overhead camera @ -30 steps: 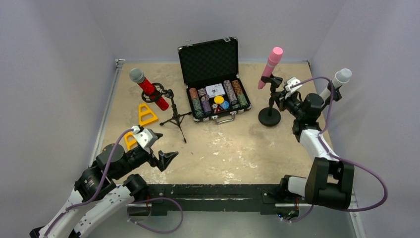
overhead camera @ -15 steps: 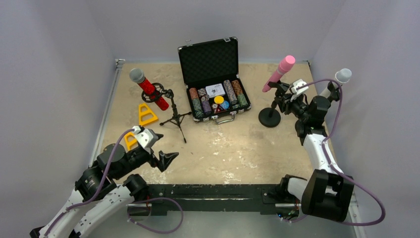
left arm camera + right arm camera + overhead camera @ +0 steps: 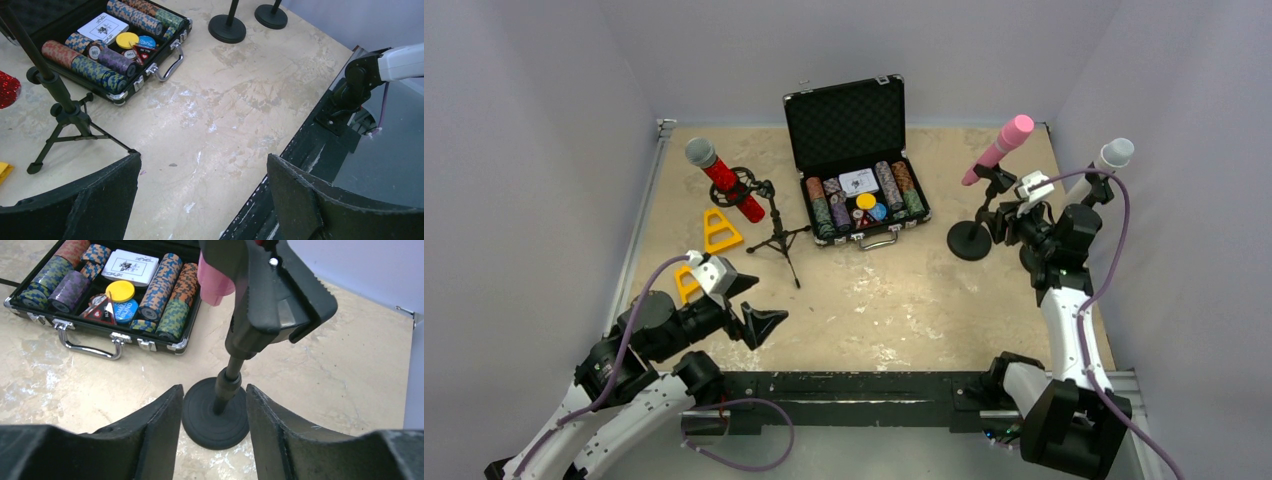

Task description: Attach the microphones to the stand

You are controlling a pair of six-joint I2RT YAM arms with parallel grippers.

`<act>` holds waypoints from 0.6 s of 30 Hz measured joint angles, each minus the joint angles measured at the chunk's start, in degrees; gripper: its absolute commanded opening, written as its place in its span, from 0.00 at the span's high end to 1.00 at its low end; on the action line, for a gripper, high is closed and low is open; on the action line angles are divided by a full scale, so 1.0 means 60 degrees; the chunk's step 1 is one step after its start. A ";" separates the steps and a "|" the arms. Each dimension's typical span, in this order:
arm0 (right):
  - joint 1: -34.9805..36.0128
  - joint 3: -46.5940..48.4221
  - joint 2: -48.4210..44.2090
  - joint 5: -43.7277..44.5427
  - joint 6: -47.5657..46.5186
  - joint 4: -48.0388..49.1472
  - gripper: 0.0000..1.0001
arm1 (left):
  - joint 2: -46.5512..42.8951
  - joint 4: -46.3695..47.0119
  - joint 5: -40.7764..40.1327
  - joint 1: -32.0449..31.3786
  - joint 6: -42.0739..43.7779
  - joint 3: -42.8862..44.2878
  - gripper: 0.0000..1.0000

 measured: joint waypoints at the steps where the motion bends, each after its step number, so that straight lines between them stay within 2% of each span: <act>1: -0.0015 -0.0029 -0.0142 0.0007 -0.0029 -0.0186 0.44 | 0.0004 -0.0004 0.0015 0.0000 -0.0098 0.0000 0.01; 4: -0.0087 -0.0051 -0.0539 0.0058 -0.0084 -0.0838 0.41 | 0.0040 -0.0022 0.0011 0.0000 -0.0302 0.0004 0.01; 7: -0.0168 -0.0033 -0.1002 0.0313 -0.0233 -0.1770 0.34 | 0.0149 -0.0251 -0.0073 0.0000 -0.0423 0.0182 0.01; 8: -0.0211 -0.0025 -0.1209 0.0415 -0.0306 -0.2138 0.30 | 0.0175 -0.0353 -0.0117 0.0000 -0.0441 0.0288 0.01; 10: -0.0324 0.0044 -0.1756 0.0772 -0.0437 -0.2903 0.11 | 0.0175 -0.0535 -0.0248 0.0000 -0.0481 0.0550 0.01; 15: -0.0710 0.0871 -0.3264 0.1304 -0.0219 -0.4605 0.09 | 0.0291 -0.1093 -0.0871 0.0000 -0.0444 0.1555 0.00; 18: -0.0827 0.1738 -0.3974 0.1304 0.0707 -0.5136 0.07 | 0.0827 -0.1424 -0.1712 0.0000 -0.0200 0.2532 0.00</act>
